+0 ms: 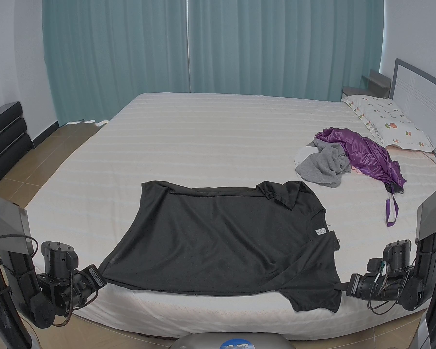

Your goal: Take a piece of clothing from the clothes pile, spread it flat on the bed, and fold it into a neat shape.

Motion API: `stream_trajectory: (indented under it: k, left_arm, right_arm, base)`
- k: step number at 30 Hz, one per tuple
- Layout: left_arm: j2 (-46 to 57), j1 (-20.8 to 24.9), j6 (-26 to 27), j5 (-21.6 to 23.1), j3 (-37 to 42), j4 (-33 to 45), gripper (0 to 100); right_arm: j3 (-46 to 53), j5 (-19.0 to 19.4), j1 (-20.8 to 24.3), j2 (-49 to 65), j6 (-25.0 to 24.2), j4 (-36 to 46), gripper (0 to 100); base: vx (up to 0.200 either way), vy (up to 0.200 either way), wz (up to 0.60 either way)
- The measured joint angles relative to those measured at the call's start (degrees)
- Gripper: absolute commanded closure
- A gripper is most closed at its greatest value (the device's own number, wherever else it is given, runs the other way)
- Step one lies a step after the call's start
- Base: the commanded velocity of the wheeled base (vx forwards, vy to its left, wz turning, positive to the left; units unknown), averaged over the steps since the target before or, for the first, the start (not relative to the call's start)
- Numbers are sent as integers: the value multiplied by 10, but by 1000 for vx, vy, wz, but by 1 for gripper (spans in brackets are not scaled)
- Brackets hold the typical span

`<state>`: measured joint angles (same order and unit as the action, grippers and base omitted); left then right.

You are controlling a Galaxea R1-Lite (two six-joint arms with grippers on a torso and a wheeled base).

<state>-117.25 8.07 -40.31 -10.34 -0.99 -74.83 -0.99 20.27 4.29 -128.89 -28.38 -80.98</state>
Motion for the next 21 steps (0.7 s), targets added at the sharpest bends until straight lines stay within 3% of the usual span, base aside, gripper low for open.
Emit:
stream_trajectory:
  k: [21]
  left_arm:
    - [42, 1, 19, 1, 0, 57, 100]
  right_arm:
    - [0, 12, -47, 114, 114, 206, 100]
  base:
    - [0, 0, 0]
